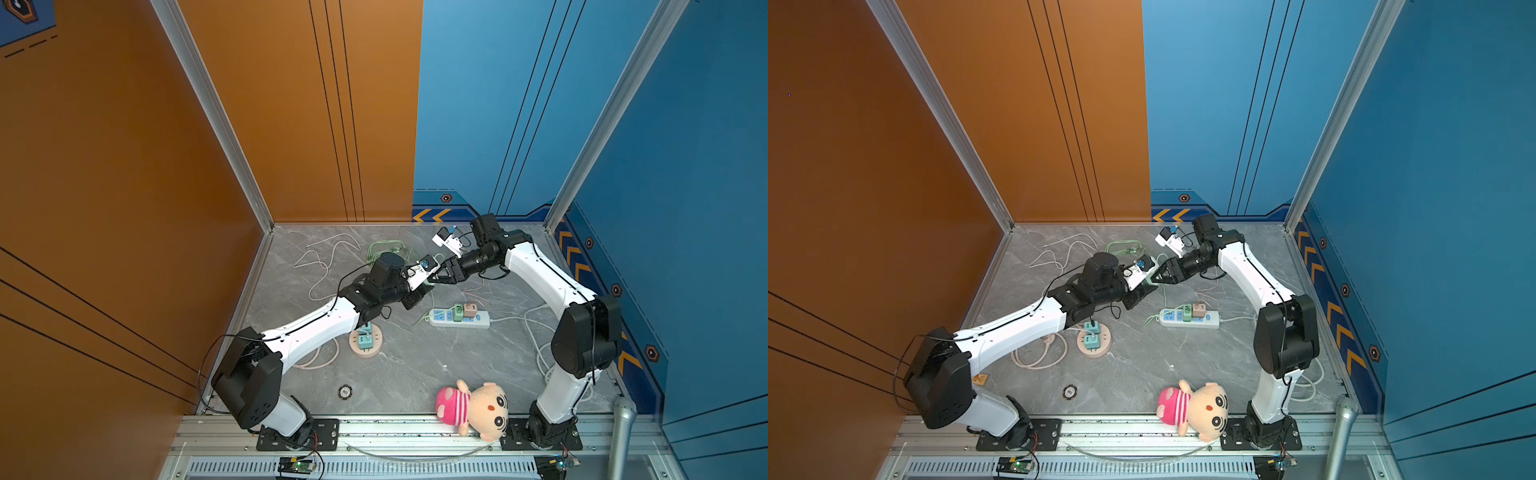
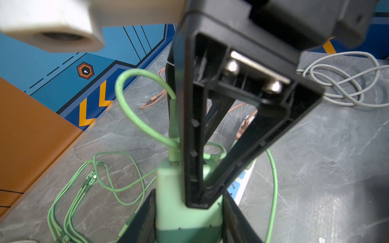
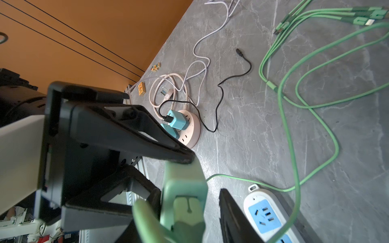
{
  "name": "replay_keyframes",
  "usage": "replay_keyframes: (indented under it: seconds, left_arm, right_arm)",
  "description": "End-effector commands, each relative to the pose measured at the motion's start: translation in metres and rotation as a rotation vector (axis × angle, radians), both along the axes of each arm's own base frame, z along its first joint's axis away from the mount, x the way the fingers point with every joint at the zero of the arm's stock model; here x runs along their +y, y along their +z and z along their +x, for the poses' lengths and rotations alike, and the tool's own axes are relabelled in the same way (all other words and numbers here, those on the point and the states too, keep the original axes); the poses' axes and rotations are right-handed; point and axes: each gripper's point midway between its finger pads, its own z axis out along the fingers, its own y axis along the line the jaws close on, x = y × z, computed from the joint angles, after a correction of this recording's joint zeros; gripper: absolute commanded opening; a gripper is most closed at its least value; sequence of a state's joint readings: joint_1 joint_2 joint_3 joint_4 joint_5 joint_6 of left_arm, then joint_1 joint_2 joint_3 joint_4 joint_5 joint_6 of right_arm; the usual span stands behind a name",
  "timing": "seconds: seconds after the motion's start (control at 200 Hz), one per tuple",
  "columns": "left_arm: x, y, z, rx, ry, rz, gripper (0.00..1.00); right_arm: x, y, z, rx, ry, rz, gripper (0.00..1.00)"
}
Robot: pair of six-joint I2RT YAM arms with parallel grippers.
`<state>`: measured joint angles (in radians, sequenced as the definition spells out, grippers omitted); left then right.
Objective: Insert plugs into power strip
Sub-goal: Insert the plug into the socket.
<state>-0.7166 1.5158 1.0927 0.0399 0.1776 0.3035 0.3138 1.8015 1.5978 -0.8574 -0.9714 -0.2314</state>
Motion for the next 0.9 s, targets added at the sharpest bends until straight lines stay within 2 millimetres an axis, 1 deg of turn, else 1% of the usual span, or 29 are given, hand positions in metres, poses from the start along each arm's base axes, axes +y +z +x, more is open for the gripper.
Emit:
replay_keyframes:
  seconds: [0.0, 0.07, 0.115, 0.16, 0.195, 0.255, 0.35, 0.501, 0.631, 0.746, 0.896]
  left_arm:
    - [-0.010, 0.014, -0.001, -0.051, -0.037, -0.035, 0.25]
    - [-0.011, 0.016, 0.001, -0.055, -0.039, -0.040, 0.25]
    - [-0.012, 0.015, 0.002, -0.056, -0.040, -0.041, 0.25]
    - [-0.013, 0.016, 0.002, -0.058, -0.040, -0.041, 0.25]
    - [-0.013, 0.016, 0.002, -0.059, -0.039, -0.043, 0.25]
    - [-0.012, 0.016, 0.004, -0.062, -0.033, -0.044, 0.26]
    - [-0.010, 0.017, 0.006, -0.073, -0.017, -0.046, 0.28]
    - [-0.007, 0.027, 0.011, -0.118, 0.007, -0.068, 0.30]
    - [-0.006, 0.032, 0.014, -0.140, 0.002, -0.062, 0.31]
    - [-0.007, 0.034, 0.013, -0.153, -0.022, -0.060, 0.31]
    - [-0.007, 0.035, 0.010, -0.146, -0.053, -0.066, 0.31]
  right_arm:
    - [-0.001, -0.004, 0.000, 0.025, -0.002, -0.025, 0.45]
    - [-0.001, -0.005, -0.001, 0.028, 0.001, -0.028, 0.45]
    - [-0.001, -0.005, 0.000, 0.024, 0.001, -0.031, 0.43]
    - [-0.002, -0.004, 0.000, 0.020, 0.000, -0.035, 0.35]
    - [-0.002, -0.004, 0.000, 0.015, -0.001, -0.037, 0.26]
    - [-0.003, -0.004, 0.001, 0.010, -0.006, -0.045, 0.13]
    - [-0.004, -0.003, 0.001, 0.004, -0.007, -0.052, 0.00]
    - [-0.001, -0.004, -0.010, 0.009, 0.044, -0.065, 0.00]
    - [0.001, -0.010, -0.020, 0.008, 0.092, -0.126, 0.01]
    - [0.001, -0.011, -0.022, 0.007, 0.098, -0.152, 0.07]
    - [0.000, -0.013, -0.025, -0.004, 0.109, -0.196, 0.07]
